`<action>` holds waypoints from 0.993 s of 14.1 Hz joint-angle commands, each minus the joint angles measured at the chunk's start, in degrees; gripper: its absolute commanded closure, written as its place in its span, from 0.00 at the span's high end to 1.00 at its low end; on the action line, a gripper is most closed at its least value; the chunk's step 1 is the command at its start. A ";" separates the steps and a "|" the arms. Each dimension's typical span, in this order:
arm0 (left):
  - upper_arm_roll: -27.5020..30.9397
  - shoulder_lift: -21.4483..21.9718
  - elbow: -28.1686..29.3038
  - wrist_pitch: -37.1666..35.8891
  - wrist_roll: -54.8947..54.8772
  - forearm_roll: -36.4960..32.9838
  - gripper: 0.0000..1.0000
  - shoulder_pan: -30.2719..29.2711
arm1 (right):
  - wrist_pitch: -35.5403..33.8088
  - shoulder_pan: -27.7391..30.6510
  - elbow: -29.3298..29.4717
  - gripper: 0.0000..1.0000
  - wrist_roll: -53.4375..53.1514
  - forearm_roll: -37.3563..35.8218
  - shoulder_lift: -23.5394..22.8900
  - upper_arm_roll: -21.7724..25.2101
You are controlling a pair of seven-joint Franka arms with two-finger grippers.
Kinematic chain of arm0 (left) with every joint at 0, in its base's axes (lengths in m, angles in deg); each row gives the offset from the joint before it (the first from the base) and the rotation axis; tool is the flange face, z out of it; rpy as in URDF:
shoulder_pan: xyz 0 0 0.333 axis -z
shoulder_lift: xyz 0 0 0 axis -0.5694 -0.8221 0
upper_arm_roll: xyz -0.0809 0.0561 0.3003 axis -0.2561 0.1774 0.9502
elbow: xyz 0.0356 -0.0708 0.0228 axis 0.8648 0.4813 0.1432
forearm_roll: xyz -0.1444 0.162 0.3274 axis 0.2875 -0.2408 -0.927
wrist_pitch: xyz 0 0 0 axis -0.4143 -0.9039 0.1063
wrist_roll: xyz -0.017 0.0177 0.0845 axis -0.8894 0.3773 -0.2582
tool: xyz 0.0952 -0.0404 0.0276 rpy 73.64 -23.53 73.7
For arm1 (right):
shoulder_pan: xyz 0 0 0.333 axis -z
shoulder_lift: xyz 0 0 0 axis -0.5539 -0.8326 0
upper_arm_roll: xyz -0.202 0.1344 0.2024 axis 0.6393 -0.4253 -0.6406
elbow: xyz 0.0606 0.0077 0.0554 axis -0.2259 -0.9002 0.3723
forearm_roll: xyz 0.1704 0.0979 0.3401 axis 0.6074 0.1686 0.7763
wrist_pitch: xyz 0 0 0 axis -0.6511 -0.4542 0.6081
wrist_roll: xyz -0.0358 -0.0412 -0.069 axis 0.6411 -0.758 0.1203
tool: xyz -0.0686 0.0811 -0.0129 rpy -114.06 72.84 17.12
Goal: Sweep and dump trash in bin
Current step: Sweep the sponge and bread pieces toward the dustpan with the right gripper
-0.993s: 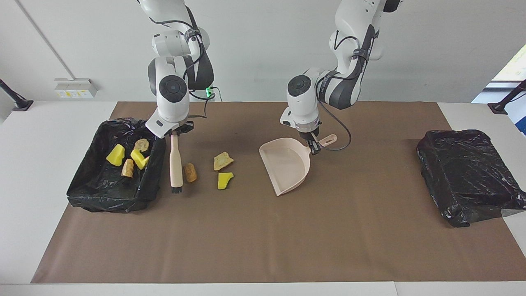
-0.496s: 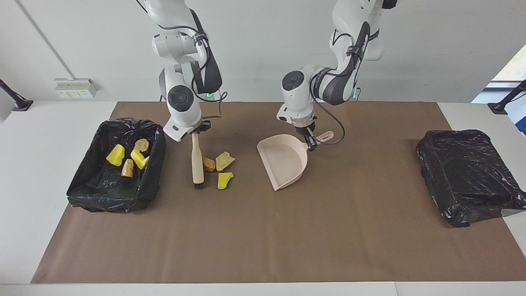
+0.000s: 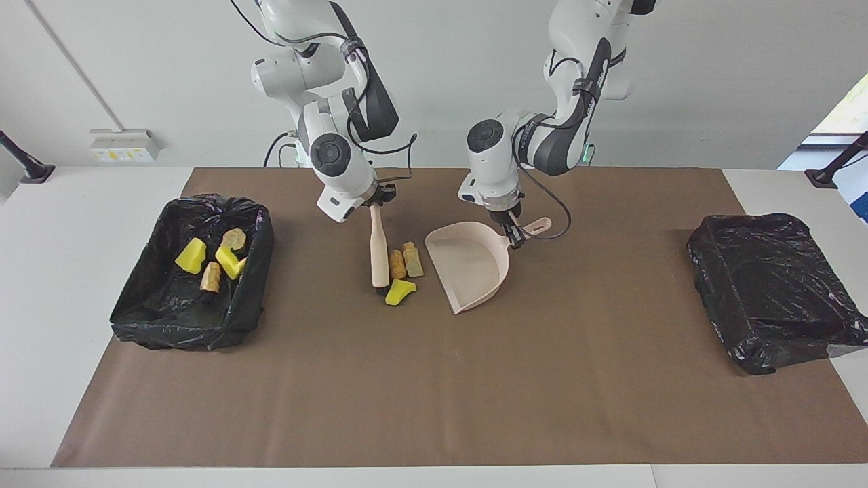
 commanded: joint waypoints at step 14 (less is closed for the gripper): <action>0.33 1.98 3.23 3.16 1.88 -1.21 0.00 -0.96 | 4.33 -6.63 -1.70 0.00 -6.19 -13.30 -1.41 -0.19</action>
